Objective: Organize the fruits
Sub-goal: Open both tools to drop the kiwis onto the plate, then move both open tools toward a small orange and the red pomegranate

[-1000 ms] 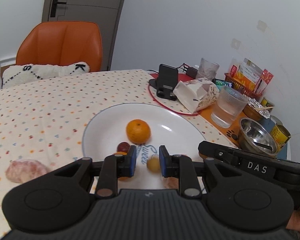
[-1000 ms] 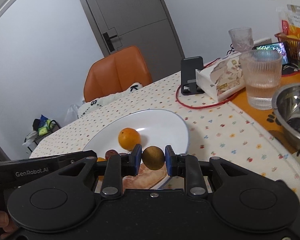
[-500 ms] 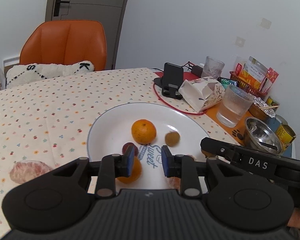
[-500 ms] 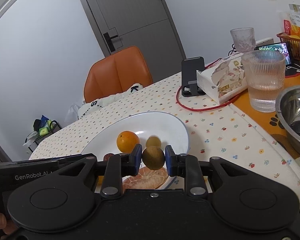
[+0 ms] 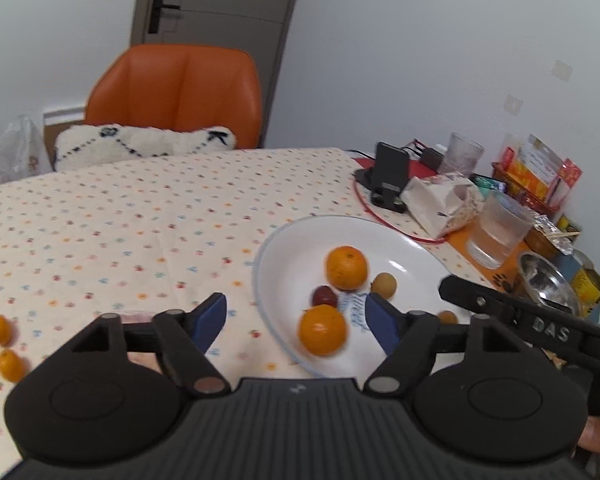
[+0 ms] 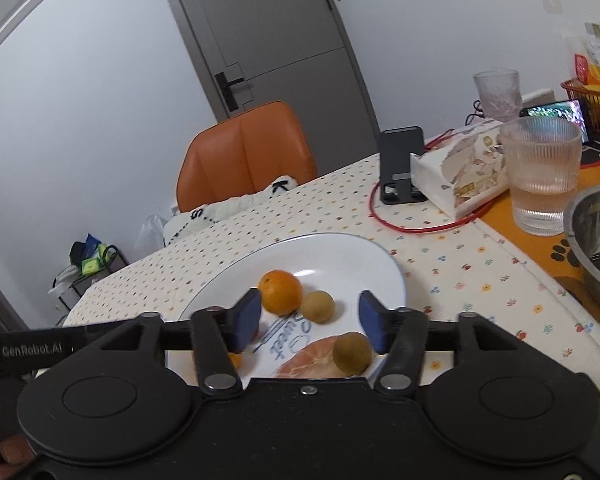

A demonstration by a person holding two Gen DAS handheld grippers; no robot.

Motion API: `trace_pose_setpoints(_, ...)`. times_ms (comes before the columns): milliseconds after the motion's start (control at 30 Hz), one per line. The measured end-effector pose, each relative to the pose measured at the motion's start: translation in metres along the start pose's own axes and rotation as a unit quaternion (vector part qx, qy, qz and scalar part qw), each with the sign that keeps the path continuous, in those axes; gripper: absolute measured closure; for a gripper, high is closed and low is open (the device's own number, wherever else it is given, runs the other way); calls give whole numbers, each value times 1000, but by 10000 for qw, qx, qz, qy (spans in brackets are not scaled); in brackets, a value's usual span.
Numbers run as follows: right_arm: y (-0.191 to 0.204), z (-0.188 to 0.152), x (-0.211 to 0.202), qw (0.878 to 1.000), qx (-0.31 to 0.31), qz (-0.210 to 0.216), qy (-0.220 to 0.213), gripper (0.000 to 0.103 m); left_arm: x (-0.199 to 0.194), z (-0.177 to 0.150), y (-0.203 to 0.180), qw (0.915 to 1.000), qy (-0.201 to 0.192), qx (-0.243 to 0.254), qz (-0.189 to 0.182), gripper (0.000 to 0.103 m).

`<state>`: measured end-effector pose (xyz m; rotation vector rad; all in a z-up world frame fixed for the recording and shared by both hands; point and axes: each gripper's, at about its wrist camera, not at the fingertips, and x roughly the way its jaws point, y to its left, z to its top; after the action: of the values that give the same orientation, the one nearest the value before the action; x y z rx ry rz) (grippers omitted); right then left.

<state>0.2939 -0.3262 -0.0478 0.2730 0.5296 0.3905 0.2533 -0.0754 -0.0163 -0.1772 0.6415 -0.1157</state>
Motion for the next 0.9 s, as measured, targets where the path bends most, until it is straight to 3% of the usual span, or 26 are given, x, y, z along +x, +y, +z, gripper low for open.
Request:
trace_pose_setpoints(367,38,-8,-5,9994,-209,272,104,21,-31,-3,40,9990,-156,-285,299,20)
trace_pose_setpoints(900,91,-20,-3,9966,-409,679,229,14,-78,-17,103,9946,-339,-708,683,19)
